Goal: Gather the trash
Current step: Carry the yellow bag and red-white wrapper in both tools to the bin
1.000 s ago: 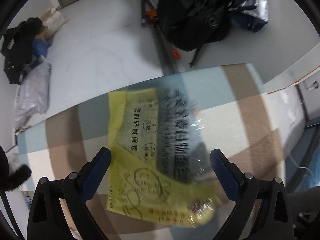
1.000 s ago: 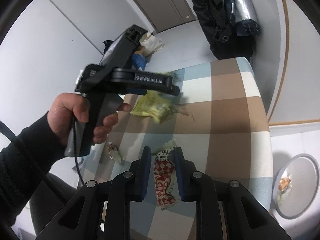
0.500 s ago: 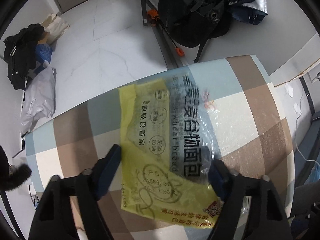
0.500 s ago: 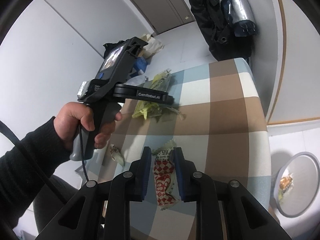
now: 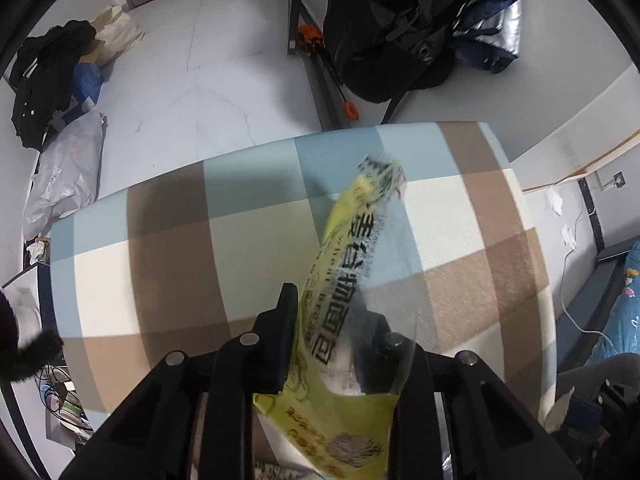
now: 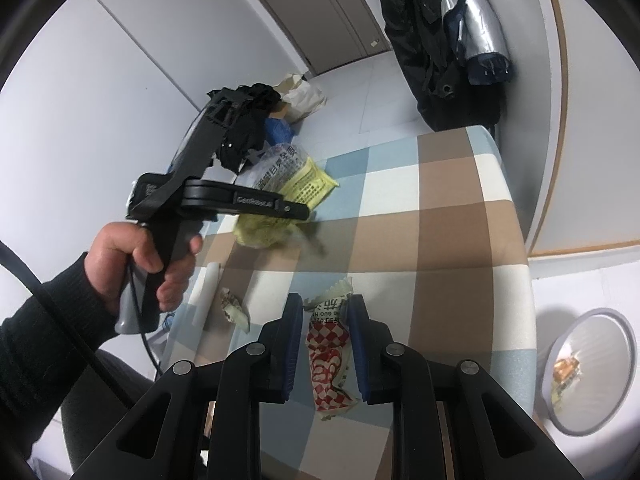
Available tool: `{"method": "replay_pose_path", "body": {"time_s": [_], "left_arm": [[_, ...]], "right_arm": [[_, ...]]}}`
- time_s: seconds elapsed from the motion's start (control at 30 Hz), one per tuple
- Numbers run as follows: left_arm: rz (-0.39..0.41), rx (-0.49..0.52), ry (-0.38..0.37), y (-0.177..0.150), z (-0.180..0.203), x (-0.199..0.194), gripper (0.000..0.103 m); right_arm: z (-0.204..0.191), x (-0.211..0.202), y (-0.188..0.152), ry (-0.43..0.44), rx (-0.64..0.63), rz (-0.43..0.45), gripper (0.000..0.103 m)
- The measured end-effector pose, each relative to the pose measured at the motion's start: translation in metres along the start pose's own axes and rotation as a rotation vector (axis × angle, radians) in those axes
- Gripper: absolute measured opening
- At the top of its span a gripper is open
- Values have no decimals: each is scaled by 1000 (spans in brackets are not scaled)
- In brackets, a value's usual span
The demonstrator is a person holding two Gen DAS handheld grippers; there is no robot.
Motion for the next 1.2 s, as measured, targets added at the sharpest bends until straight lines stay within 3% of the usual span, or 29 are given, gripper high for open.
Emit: {"method": "replay_pose_path", "body": {"time_s": [0.3,0.77,1.2], "left_arm": [[53,22,-26,-19,5,-14,2],[159,19,-86,-47,18,-49,1],[317,7,-156,-86,22,-105,1]], "right_arm": [[-12,-12,-6,-3,-28,29,22],[-22,-36,-19,-20,-19,73,22],[-43,-55,-24,-29,-43,121,22]]}}
Point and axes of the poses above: each gripper's, at about its wrist camera, not at the fingertips, and x roughly the way its jaws point, z to its right, y to its top, the point moved 8 cm from there along x, roughly the way its jaws point, and after that the axes turned 9 degrees about -z, right-handed, at the moved point
